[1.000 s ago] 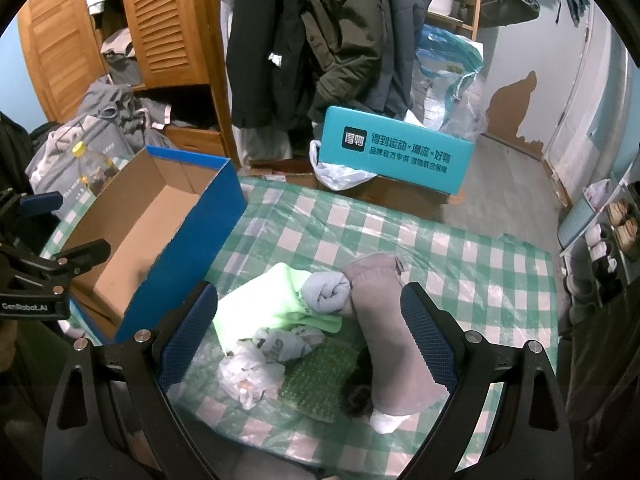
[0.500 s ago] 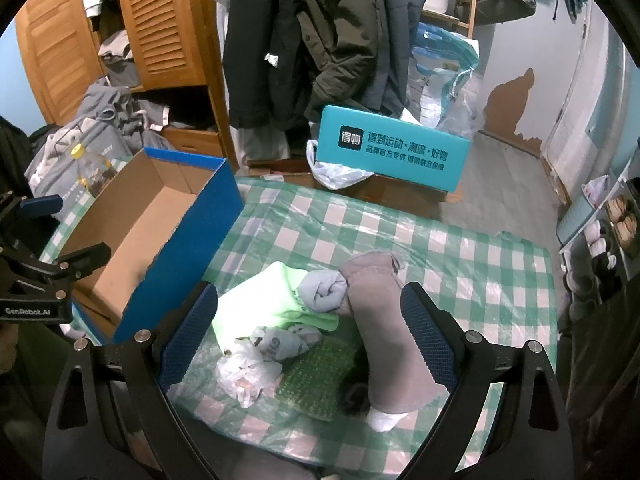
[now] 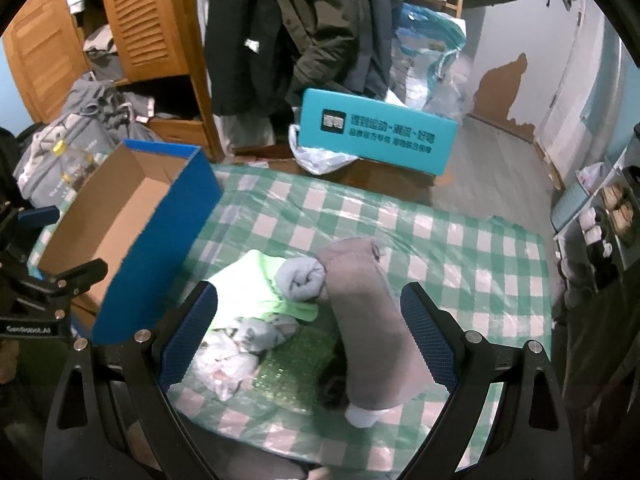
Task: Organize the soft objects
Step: 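Reach the right gripper to the grey glove while the left gripper reaches the white bags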
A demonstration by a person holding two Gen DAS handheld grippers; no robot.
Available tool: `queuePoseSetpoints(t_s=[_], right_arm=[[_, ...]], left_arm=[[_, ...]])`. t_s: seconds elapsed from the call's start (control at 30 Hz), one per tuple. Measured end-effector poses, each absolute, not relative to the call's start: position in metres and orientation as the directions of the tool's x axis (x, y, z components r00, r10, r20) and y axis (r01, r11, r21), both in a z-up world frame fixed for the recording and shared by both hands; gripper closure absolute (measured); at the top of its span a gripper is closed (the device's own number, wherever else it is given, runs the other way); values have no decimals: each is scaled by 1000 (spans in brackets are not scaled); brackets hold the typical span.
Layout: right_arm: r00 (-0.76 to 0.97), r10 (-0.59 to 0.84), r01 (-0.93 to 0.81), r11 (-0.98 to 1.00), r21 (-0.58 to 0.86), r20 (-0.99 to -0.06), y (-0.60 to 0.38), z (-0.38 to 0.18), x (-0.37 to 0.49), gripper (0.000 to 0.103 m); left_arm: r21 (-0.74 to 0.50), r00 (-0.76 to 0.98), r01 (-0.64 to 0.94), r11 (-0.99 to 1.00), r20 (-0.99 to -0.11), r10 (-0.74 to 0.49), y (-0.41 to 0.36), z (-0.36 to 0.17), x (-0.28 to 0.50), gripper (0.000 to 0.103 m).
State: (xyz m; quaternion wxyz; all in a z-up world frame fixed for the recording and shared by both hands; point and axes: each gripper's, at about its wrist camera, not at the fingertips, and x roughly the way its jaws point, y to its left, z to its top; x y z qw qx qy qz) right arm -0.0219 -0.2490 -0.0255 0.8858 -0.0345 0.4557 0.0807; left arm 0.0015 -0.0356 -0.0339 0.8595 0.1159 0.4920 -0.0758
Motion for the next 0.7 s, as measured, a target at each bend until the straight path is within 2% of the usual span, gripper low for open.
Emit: queuePoseSetpoints(t_s=[0.7], right_arm=[[418, 63, -128, 992, 10, -906, -285, -78, 18, 11]], left_arm=[[51, 357, 323, 945, -931, -72, -92, -80, 27, 1]])
